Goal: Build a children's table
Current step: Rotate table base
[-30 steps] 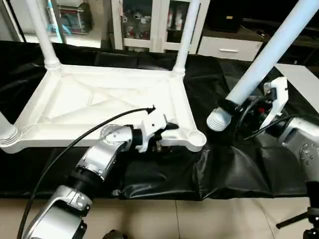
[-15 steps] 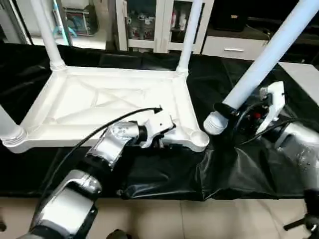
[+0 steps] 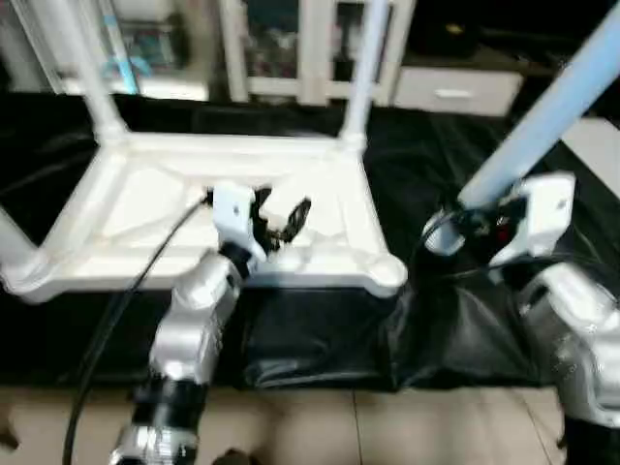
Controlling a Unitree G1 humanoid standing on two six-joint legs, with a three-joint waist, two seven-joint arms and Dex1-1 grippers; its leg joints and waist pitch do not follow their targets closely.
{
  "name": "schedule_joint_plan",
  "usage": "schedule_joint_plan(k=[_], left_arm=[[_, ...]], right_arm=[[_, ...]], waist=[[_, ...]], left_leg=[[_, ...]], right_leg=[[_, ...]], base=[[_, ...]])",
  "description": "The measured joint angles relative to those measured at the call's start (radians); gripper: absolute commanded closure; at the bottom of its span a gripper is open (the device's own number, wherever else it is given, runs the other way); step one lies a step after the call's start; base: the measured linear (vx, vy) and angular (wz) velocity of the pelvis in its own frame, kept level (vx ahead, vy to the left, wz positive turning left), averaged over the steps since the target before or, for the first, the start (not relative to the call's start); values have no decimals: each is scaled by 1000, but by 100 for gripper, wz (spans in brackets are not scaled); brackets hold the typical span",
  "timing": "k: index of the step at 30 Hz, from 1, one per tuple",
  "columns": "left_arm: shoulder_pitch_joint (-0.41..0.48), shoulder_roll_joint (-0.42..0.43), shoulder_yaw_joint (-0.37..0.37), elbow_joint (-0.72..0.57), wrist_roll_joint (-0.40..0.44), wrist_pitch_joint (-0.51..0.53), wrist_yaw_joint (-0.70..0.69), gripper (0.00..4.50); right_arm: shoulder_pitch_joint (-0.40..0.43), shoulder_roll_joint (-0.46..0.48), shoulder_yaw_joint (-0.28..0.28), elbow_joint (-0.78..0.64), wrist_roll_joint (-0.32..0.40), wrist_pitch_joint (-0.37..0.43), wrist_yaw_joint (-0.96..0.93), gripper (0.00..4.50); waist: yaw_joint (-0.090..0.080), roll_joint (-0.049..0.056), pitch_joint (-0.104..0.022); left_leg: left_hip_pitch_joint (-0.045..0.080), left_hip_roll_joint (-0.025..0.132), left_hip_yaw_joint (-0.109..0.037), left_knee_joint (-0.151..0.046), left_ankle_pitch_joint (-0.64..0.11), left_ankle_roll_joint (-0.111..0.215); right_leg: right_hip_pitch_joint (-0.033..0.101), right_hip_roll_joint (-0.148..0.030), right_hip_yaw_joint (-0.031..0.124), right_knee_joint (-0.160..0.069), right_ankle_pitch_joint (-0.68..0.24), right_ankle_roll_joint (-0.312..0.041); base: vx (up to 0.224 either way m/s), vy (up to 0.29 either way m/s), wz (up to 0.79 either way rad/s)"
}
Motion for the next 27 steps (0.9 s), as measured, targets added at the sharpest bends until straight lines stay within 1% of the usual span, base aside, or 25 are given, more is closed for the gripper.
schedule_joint_plan(k=[1, 2, 3, 4, 5, 6, 7, 8, 9, 10, 11, 12, 13, 14, 15, 16, 17, 18, 19, 20, 21, 22, 24, 26, 27], left_arm=[[-1, -1, 3, -2, 0, 3, 9, 62], [-2, -14, 16, -8, -4, 9, 36, 62], [-2, -22, 23, -17, -6, 13, 51, 62], [-2, -30, 25, -23, -8, 18, 63, 62], [-1, -38, 24, -41, -9, 39, 76, 62], [1, -45, 18, -62, -8, 54, 86, 62], [2, -50, 6, -82, -7, 68, 92, 62], [2, -60, -10, -108, -6, 83, 95, 62], [-1, -59, -17, -126, -4, 90, 98, 62], [8, -52, -12, -134, -3, 95, 103, 62], [20, -32, 10, -130, 0, 104, 110, 62], [24, -27, 19, -130, 2, 112, 116, 62], [25, -26, 23, -131, 6, 118, 122, 62], [25, -26, 23, -131, 9, 125, 128, 62], [25, -27, 22, -131, 9, 131, 128, 62], [23, -28, 19, -133, 8, 136, 128, 62], [21, -37, 13, -132, 6, 142, 126, 62], [21, -45, 5, -131, 6, 148, 125, 62], [21, -45, -33, -136, 5, 161, 100, 62], [22, -39, -62, -138, 5, 167, 77, 62], [22, -24, -87, -149, 6, 169, 49, 62], [23, -3, -104, -156, 7, 167, 17, 62], [26, 56, -124, -151, -6, 160, -89, 62], [32, 111, -124, -148, -38, 160, -202, 44], [30, 134, -124, -148, -48, 160, -246, 44]], right_arm=[[0, 2, 7, 1, 0, -2, -3, 264], [-1, 6, 19, 7, -2, -12, -7, 264], [-1, 8, 21, 9, -6, -14, -9, 264], [-1, 9, 22, 16, -12, -16, -12, 264], [-1, 8, 21, 25, -20, -16, -17, 264], [-2, 9, 21, 31, -24, -17, -21, 264], [0, 11, 19, 37, -28, -17, -25, 264], [-1, 10, 15, 37, -31, -18, -27, 264], [-4, 18, 11, 40, -32, -21, -30, 264], [-7, 27, 24, 48, -32, -19, -32, 264], [-11, 39, 50, 46, -30, -19, -27, 264], [-8, 38, 52, 45, -28, -19, -26, 264], [-11, 35, 47, 45, -24, -19, -27, 264], [-16, 33, 42, 46, -18, -19, -27, 264], [-16, 32, 40, 46, -16, -20, -27, 264], [-14, 31, 38, 46, -15, -20, -26, 264], [-10, 23, 30, 49, -14, -20, -25, 264], [-5, 15, 18, 53, -15, -20, -25, 264], [-3, 5, -6, 66, -13, -16, -24, 264], [-3, 1, -17, 67, -9, -12, -20, 264], [-8, 0, -25, 66, 2, -12, -12, 264], [-9, 1, -28, 66, 20, -8, -1, 264], [-11, -17, -26, 65, 69, 13, 54, 264], [-19, -50, -16, 64, 103, 33, 116, 264], [-19, -64, -14, 65, 105, 32, 143, 264]], waist=[[-3, -1, 1], [-12, -5, 1], [-14, -12, 2], [-14, -16, 3], [-11, -26, 7], [-4, -22, 7], [-4, -17, 5], [-11, 0, -6], [-21, 18, -14], [-28, 9, -14], [-55, 5, -14], [-60, 2, -17], [-60, -3, -20], [-56, -13, -22], [-57, -29, -20], [-57, -54, -21], [-56, -81, -20], [-49, -81, -20], [-39, -79, -21], [-36, -79, -21], [-34, -70, -24], [-34, -66, -25], [-33, -57, -24], [-25, -47, -20], [-20, -45, -19]], left_leg=[[5, -9, -12, -3, 0, 0], [15, -28, -38, -11, -2, -3], [20, -40, -48, -14, -6, -9], [21, -45, -53, -14, -23, -19], [18, -40, -31, 41, -99, 2], [2, -24, 5, 133, -124, 44], [4, -15, 33, 186, -133, 65], [24, -12, 45, 143, -141, 78], [38, -7, 32, 105, -126, 50], [40, -24, 10, 95, -124, 48], [43, -40, -29, 88, -124, 48], [46, -48, -46, 83, -124, 48], [51, -50, -45, 78, -125, 45], [62, -56, -35, 73, -129, 31], [76, -66, -23, 68, -132, 27], [91, -82, -10, 59, -134, 25], [95, -101, 9, 68, -145, 40], [91, -99, 12, 89, -157, 84], [74, -107, 10, 121, -157, 143], [71, -115, 8, 112, -138, 115], [64, -117, 7, 76, -107, 81], [54, -114, 6, 59, -100, 64], [41, -85, 2, 46, -88, 16], [41, -68, 8, 44, -82, 6], [44, -58, 19, 45, -79, 5]], right_leg=[[5, 3, 3, 11, -13, -13], [16, 12, 17, 33, -35, -27], [22, 15, 26, 40, -38, -27], [30, 16, 22, 40, -43, -19], [39, 6, -2, 34, -47, -17], [56, -3, -31, 32, -51, -15], [69, -4, -53, 20, -54, -14], [78, -1, -93, 1, -54, -13], [78, 9, -115, -2, -54, -12], [64, 22, -93, 27, -69, -31], [36, 42, -49, 119, -93, -51], [6, 59, -18, 167, -107, -62], [-29, 65, 13, 183, -107, -62], [-75, 54, 45, 176, -98, -46], [-100, 36, 67, 155, -84, -31], [-112, 13, 91, 104, -58, -35], [-113, -4, 116, 91, 29, -1], [-111, 2, 119, 92, 20, -16], [-104, 10, 119, 88, 20, -23], [-101, 15, 114, 85, 25, -23], [-100, 32, 107, 83, 27, -28], [-101, 42, 96, 80, 28, -35], [-99, 62, 80, 56, 43, -45], [-93, 67, 74, 36, 52, -55], [-90, 65, 71, 32, 55, -57]], base=[[22, -83, 64], [22, -83, 64], [42, -137, 75], [3, -158, 78], [3, -158, 78], [60, -114, 66], [136, -76, 64], [136, -76, 64], [118, -36, 73], [143, -60, 59], [143, -60, 59], [141, -106, 55], [131, -103, 37], [131, -103, 37], [119, -138, 4], [125, -182, 2], [125, -182, 2], [133, -191, 7], [104, -185, -2], [104, -185, -2], [36, -138, -13], [-46, -75, -8], [-55, -71, -3], [-58, -42, 3], [-51, -12, 8]])
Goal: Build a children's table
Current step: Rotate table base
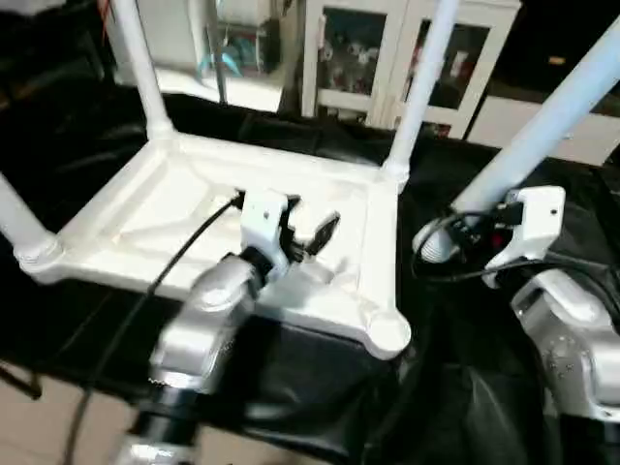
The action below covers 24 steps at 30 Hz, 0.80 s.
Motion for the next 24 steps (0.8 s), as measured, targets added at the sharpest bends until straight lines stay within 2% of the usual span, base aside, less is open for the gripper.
schedule_joint_plan(k=[2, 3, 5, 8, 11, 15, 21, 22, 24], left_arm=[[-3, 31, -13, 5, -11, 0, -82, 34], [-15, 61, -41, 19, -9, -3, -138, 24], [-63, 109, -110, 61, 8, -16, -243, 5], [-147, 136, -176, 155, 45, -44, -352, 1], [-197, 144, -211, 215, 53, -34, -453, 1], [-223, 133, -263, 297, 108, -73, -492, 1], [-268, 103, -277, 401, 123, -151, -517, 1], [-269, 98, -277, 411, 123, -156, -521, 18], [-270, 86, -278, 432, 129, -167, -522, 18]], right_arm=[[-9, -27, 11, 1, 7, 0, 50, 264], [-19, -38, 15, 7, 23, 1, 84, 264], [-52, -67, 19, 14, 52, 4, 153, 264], [-85, -121, 24, 31, 91, 22, 250, 264], [-82, -148, 45, 41, 109, 41, 317, 264], [-70, -150, 83, 41, 116, 50, 349, 264], [-35, -182, 101, 6, 140, 114, 358, 264], [-25, -186, 100, -2, 145, 122, 358, 264], [-11, -189, 99, -20, 149, 131, 357, 264]], waist=[[7, 2, 4], [9, 0, 8], [13, -7, 12], [17, -9, 13], [18, -12, 13], [21, -14, 13], [44, -13, 12], [48, -13, 12], [55, -12, 12]], left_leg=[[8, 17, 30, 0, 1, -3], [13, 22, 41, -1, 1, -3], [15, 25, 55, -3, 1, -3], [14, 25, 70, -9, 3, 1], [13, 24, 75, -9, 17, 11], [11, 22, 79, -9, 20, 15], [9, 22, 84, -16, 17, 19], [8, 22, 84, -17, 18, 20], [2, 23, 86, -17, 20, 23]], right_leg=[[9, -4, -4, -5, 3, 1], [12, -8, -6, -5, 2, 2], [14, -20, -12, -6, 0, 5], [14, -32, -14, -12, 0, 6], [14, -36, -13, -12, 0, 7], [13, -38, -11, -14, 2, 7], [9, -41, -12, -12, 8, 13], [7, -41, -12, -12, 7, 13], [-1, -41, -11, -8, 6, 12]], base=[[-50, 3, 13], [-70, 10, 12], [-71, 12, 14], [-21, 9, 3], [0, 0, 0], [0, 0, 0], [0, 0, 0], [0, 0, 0], [0, 0, 0]])
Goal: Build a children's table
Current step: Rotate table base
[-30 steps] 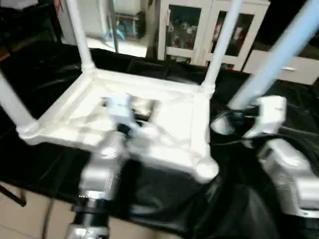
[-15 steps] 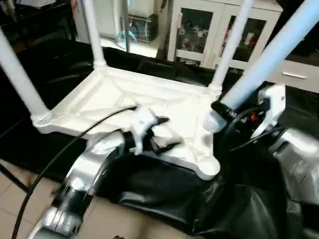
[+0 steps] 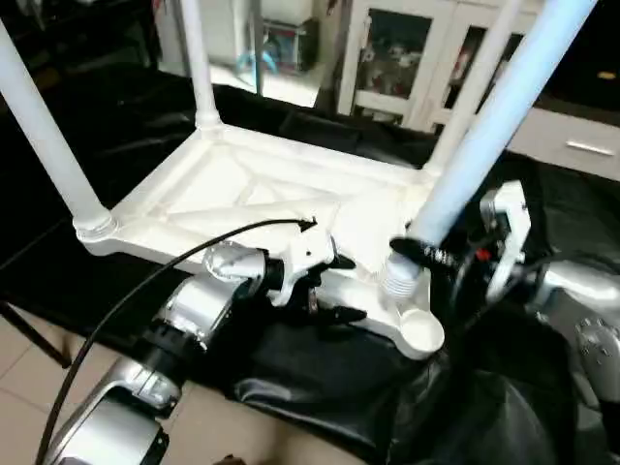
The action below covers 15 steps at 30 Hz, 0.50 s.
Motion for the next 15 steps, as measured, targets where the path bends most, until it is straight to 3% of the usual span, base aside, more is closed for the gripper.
schedule_joint_plan(k=[3, 10, 15], left_arm=[[0, -19, -3, 23, -2, -13, -38, 46], [0, -36, -22, 8, -28, -29, -110, 101], [-13, -52, -40, 82, 22, -72, -85, 148]], right_arm=[[29, -2, -5, -21, 2, 4, -9, 264], [59, -6, -47, -51, 2, 17, -61, 264], [72, -6, -68, -75, 2, 23, -91, 264]], waist=[[4, 3, 0], [3, 13, 0], [3, 20, 0]], left_leg=[[-5, 1, 1, 0, 1, 0], [-3, 2, 4, 0, -1, -8], [-3, 2, 5, 0, -1, -8]], right_leg=[[-5, 0, 0, 1, 0, -1], [-4, 0, 1, 1, 2, -3], [-4, 0, 1, 0, 2, -3]], base=[[0, 0, 0], [0, 0, 0], [0, 0, 0]])
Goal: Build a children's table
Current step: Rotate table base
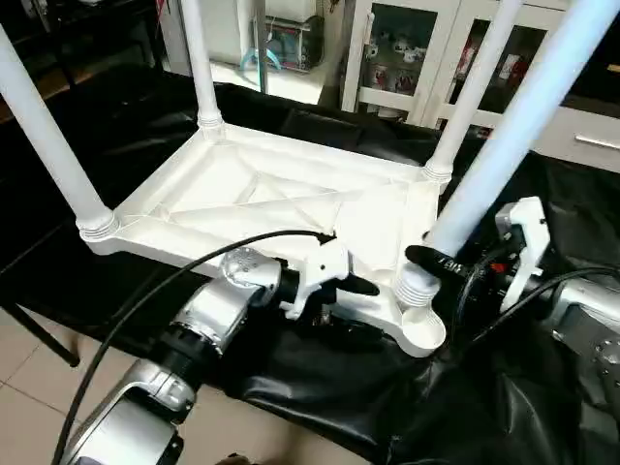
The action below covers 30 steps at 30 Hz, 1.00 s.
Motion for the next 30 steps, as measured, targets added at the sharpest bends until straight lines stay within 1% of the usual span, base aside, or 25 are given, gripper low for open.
schedule_joint_plan(k=[1, 5, 6, 10, 13, 14, 16, 17, 18, 20, 21, 23, 26, 27, 29, 30], left_arm=[[-3, -2, -4, 20, 13, -11, 10, 148], [-4, 4, -11, 71, 52, -33, 60, 190], [-5, 6, -10, 75, 54, -33, 67, 190], [-39, 15, -8, 121, 73, -47, 87, 225], [-41, 22, -1, 151, 74, -82, 79, 253], [-44, 27, 1, 173, 74, -95, 74, 262], [-52, 39, 5, 190, 77, -108, 62, 271], [-61, 45, 5, 198, 81, -113, 57, 296], [-73, 52, 0, 211, 95, -128, 46, 304], [-89, 53, -15, 229, 119, -157, 37, 307], [-94, 51, -18, 234, 122, -161, 37, 312], [-109, 45, -27, 255, 137, -180, 28, 343], [-127, 27, -31, 287, 147, -192, 16, 346], [-137, 21, -36, 298, 149, -192, 7, 357], [-143, 12, -37, 309, 153, -196, 5, 365], [-144, 10, -37, 312, 157, -200, 5, 365]], right_arm=[[8, 0, -2, -8, 0, -1, -3, 264], [44, 3, 3, -19, 0, 1, -15, 264], [44, 4, 6, -24, 0, 3, -18, 264], [19, 6, 18, -45, 3, 11, -19, 264], [12, 27, 48, -46, 3, 10, -18, 264], [11, 36, 69, -40, 1, 5, -12, 264], [11, 36, 93, -35, -2, -1, 2, 264], [9, 36, 98, -32, -4, -2, 5, 264], [3, 35, 104, -25, -6, -4, 10, 264], [-10, 33, 107, -11, -9, -12, 21, 264], [-11, 31, 107, -10, -10, -14, 24, 264], [-14, 28, 107, -10, -14, -30, 26, 264], [-14, 26, 104, -8, -14, -44, 24, 264], [-14, 24, 103, -8, -14, -46, 24, 264], [-12, 18, 102, -8, -15, -51, 25, 264], [-11, 15, 101, -8, -16, -54, 25, 264]], waist=[[0, 1, 0], [-2, 3, 2], [-3, 3, 2], [-1, 3, 2], [0, 2, 1], [1, 1, 1], [3, 1, 1], [3, 0, 2], [5, -1, 2], [10, 2, 0], [13, 5, 0], [18, 10, -1], [28, 21, -3], [30, 26, -3], [34, 30, -3], [35, 30, -3]], left_leg=[[0, 0, 0, 0, 0, 0], [-2, 1, 0, 0, 0, 0], [-2, 1, 0, 0, 0, 0], [-1, 1, 0, 0, 0, 0], [0, 1, 0, 0, 0, 0], [0, 1, 0, 0, 0, 0], [-1, 1, 0, 0, 0, 0], [-1, 1, 1, 0, 0, 0], [-2, 1, 1, 0, 0, 0], [-2, 1, 1, 0, 0, 0], [-3, 1, 2, 0, 0, 0], [-3, 1, 3, 0, 0, 0], [-2, 1, 4, 0, 0, 0], [-3, 0, 5, 0, 1, 1], [-3, 0, 7, 0, 1, 2], [-3, 0, 7, 0, 1, 3]], right_leg=[[0, 0, 0, 0, 0, 0], [-1, 0, -1, -1, 0, 1], [-1, 0, 0, -1, 0, 1], [-1, 0, -1, 0, 0, 1], [0, 0, -1, 0, 0, 1], [0, 0, -1, 0, 0, 1], [-1, 0, -1, 0, 0, 1], [-1, 0, -1, 0, 0, 1], [-1, 0, -1, 0, 0, 1], [-1, -2, -1, -1, 0, 1], [-1, -2, -2, -1, 0, 1], [-1, -4, -2, -1, 0, 1], [0, -6, -3, 0, 0, 1], [0, -7, -4, 0, 0, 1], [0, -9, -4, 0, 0, 1], [0, -9, -4, 0, 0, 1]], base=[[0, 0, 0], [0, 0, 0], [0, 0, 0], [0, 0, 0], [0, 0, 0], [0, 0, 0], [0, 0, 0], [0, 0, 0], [0, 0, 0], [0, 0, 0], [0, 0, 0], [0, 0, 0], [0, 0, 0], [0, 0, 0], [0, 0, 0], [0, 0, 0]])
